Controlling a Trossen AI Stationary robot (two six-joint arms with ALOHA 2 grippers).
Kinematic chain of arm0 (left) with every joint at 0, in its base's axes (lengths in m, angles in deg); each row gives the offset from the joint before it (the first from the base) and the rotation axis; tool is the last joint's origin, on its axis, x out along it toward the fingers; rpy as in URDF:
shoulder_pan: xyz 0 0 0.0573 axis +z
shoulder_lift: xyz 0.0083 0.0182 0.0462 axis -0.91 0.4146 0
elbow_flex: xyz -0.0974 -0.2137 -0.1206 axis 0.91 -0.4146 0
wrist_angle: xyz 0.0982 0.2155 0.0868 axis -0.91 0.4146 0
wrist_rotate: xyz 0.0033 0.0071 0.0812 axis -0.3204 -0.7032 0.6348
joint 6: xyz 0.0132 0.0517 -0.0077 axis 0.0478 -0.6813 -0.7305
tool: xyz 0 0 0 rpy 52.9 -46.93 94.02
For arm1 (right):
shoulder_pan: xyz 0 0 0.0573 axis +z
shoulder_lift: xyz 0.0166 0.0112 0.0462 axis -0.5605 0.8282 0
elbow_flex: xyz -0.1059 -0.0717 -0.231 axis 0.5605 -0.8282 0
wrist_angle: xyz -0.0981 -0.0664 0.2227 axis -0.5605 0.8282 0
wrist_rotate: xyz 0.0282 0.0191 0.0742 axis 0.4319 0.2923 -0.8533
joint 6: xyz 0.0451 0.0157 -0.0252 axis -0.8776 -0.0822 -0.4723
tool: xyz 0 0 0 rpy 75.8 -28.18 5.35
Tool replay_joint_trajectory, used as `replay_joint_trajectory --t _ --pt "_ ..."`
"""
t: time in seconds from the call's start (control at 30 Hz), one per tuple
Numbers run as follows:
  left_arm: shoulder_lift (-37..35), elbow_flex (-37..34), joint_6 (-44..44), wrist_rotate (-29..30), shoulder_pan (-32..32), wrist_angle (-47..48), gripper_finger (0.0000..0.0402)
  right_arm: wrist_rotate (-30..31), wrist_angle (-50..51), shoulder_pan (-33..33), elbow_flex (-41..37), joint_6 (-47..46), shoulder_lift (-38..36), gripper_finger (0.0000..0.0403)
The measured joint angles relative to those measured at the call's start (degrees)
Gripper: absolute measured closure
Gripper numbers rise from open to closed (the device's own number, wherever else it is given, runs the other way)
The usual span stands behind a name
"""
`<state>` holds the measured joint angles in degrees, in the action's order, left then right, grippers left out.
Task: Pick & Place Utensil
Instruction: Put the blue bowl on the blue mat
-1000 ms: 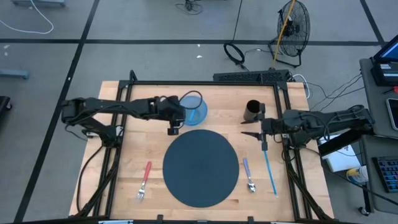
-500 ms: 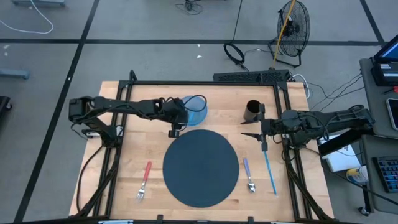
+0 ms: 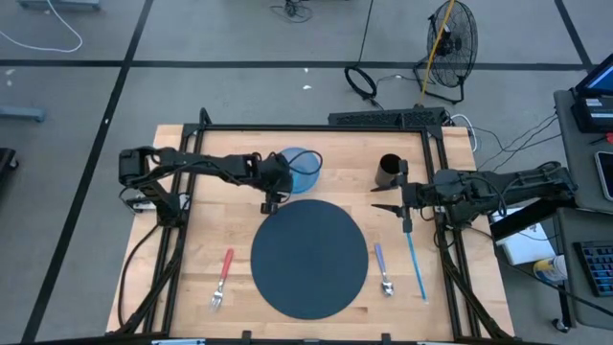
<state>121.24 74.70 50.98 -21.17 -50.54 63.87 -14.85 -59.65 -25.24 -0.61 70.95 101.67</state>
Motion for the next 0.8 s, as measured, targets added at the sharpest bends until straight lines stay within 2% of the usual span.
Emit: replay_joint_trajectory --t 0.27,0.67,0.8 --pt "-0.03 0.00 0.10 2.68 0.87 -0.13 0.0253 0.00 -0.01 0.00 0.00 0.00 0.00 0.0238" --pt "-0.03 0.00 -0.09 2.68 0.89 -0.02 0.0371 0.00 0.01 0.01 0.00 0.00 0.00 0.0238" --pt "-0.03 -0.04 -0.27 2.71 0.89 0.25 0.0394 0.00 0.00 0.01 0.00 0.00 0.00 0.0238"
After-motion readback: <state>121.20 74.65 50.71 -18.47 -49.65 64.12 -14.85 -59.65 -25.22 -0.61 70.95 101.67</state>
